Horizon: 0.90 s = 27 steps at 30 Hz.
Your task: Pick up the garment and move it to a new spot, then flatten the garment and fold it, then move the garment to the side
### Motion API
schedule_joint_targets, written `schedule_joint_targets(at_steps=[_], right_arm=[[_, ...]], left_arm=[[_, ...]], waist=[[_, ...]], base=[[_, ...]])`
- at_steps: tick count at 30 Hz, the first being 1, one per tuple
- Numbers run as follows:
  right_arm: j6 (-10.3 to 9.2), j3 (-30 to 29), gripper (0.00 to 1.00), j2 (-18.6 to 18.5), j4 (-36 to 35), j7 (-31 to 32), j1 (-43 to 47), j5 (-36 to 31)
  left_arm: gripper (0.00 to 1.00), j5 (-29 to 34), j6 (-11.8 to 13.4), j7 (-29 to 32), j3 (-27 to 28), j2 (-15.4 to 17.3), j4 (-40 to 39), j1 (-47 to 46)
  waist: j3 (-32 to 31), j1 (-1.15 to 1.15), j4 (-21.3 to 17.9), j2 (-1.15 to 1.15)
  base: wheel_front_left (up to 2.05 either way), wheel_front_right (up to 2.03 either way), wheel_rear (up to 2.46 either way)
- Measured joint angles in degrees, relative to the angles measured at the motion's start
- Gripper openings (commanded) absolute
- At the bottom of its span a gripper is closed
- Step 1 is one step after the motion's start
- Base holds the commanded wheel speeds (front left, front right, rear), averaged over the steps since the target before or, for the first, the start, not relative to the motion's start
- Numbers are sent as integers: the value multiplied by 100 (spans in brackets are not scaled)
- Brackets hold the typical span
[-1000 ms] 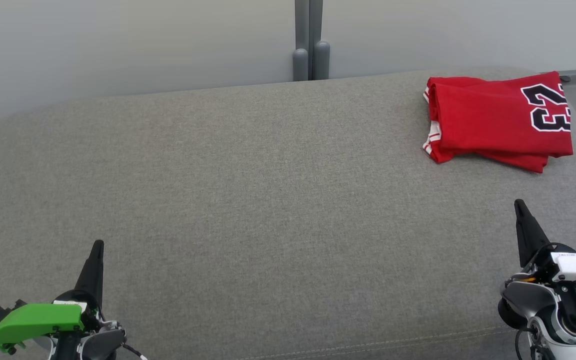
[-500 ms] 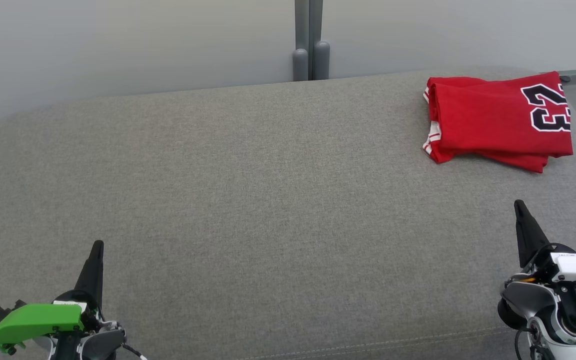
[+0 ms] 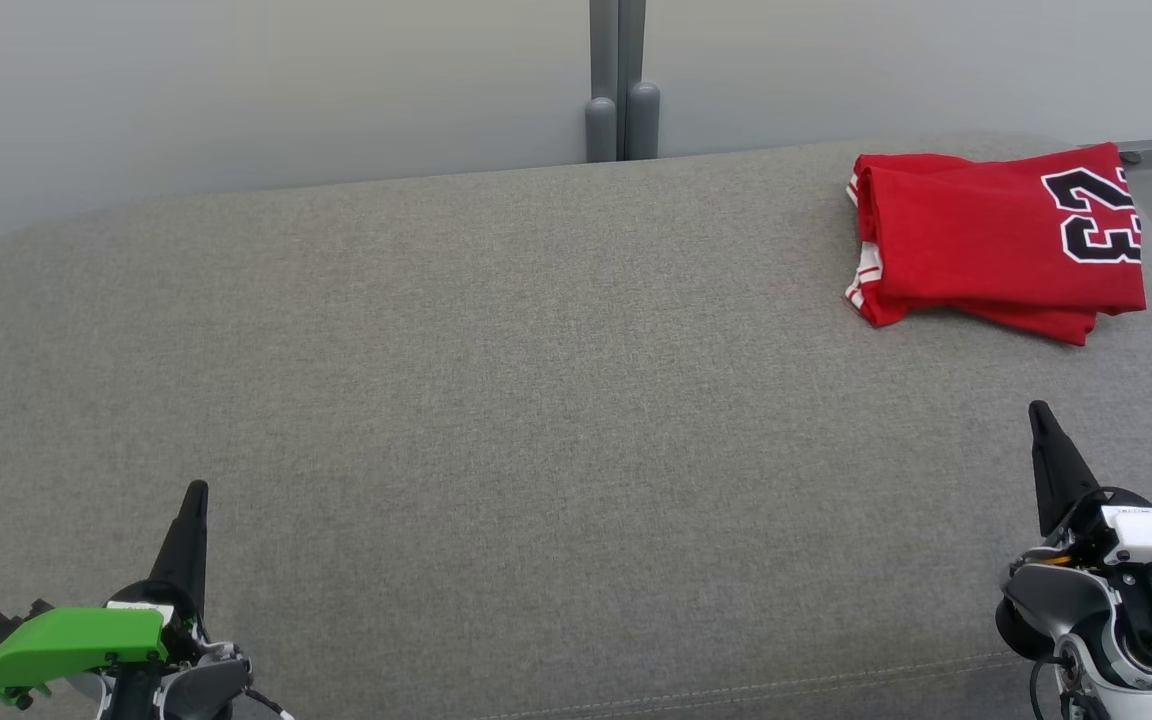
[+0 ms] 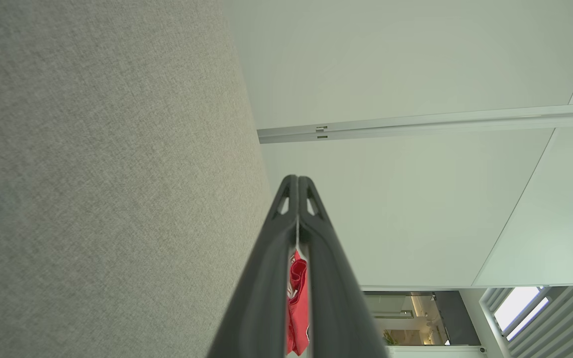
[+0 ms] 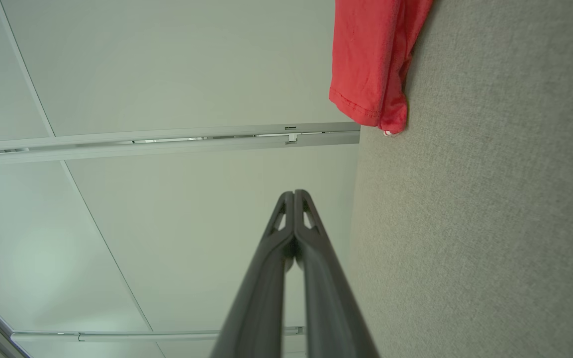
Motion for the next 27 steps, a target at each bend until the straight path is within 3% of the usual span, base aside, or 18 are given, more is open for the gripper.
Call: schedule_joint_targets(at_steps=[27], right_arm=[[16, -22, 0, 8, 16, 42, -2, 0]], left_arm=[[0, 0, -42, 16, 10, -1, 3, -2]], waist=[[0, 0, 0, 0]], base=[[0, 0, 0]])
